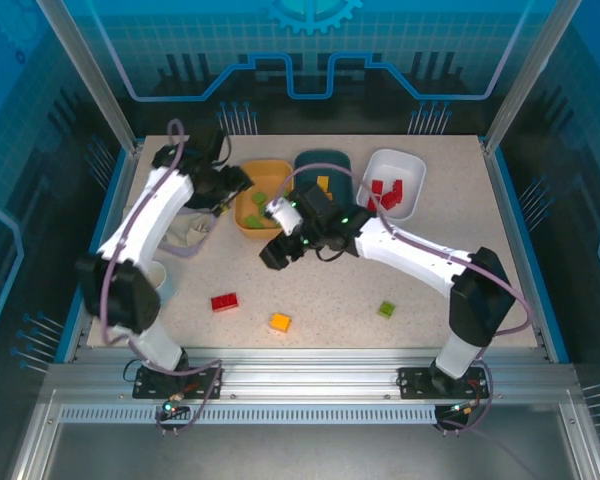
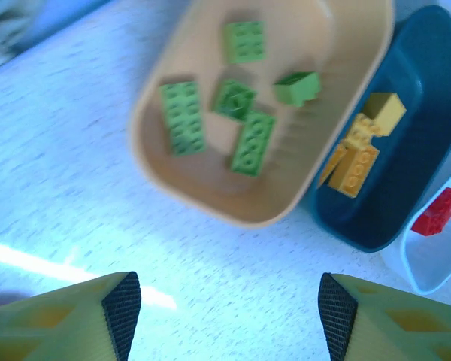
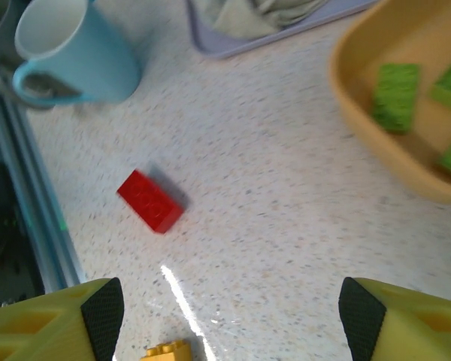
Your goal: Sort the legos into containers by color
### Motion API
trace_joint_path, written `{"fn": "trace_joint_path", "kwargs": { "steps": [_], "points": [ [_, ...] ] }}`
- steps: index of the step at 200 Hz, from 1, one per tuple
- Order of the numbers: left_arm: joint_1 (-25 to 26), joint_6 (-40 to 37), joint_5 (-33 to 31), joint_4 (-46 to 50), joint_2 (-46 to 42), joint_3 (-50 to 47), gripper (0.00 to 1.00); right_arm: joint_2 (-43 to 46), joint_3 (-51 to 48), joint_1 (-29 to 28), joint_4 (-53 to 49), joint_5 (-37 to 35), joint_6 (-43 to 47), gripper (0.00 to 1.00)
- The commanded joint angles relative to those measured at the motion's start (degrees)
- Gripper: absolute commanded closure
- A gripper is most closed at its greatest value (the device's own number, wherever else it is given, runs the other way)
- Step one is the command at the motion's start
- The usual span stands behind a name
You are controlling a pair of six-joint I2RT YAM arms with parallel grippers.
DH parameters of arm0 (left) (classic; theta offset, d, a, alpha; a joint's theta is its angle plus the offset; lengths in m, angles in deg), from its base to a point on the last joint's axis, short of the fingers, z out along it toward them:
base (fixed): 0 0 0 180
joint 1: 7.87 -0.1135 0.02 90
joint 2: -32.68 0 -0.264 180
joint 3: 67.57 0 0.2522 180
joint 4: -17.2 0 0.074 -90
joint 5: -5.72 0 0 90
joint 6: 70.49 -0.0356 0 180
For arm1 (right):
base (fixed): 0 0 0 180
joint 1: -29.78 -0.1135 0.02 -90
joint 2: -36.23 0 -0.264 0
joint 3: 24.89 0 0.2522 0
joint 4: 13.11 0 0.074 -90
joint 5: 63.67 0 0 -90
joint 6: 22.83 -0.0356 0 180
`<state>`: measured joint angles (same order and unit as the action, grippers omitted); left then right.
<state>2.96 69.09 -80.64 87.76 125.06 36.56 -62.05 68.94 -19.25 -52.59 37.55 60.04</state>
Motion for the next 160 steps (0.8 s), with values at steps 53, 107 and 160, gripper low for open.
{"fn": "trace_joint_path", "kwargs": {
  "steps": [53,107,160],
  "points": [
    [-0.28,11.67,-8.34,8.36,-34.58,-27.59,0.29,-15.04,9.02,-10.32,-4.44,-3.14,8.06,0.18],
    [-0.28,12.92,-12.14,20.97,-49.05,-27.93,0.28,-27.55,21.4,-16.05,-11.59,-13.84,8.83,0.15],
    [-0.28,12.5,-13.44,27.34,-53.62,-23.66,0.26,-34.67,29.9,-18.35,-15.21,-18.31,8.07,0.13]
  ]
}}
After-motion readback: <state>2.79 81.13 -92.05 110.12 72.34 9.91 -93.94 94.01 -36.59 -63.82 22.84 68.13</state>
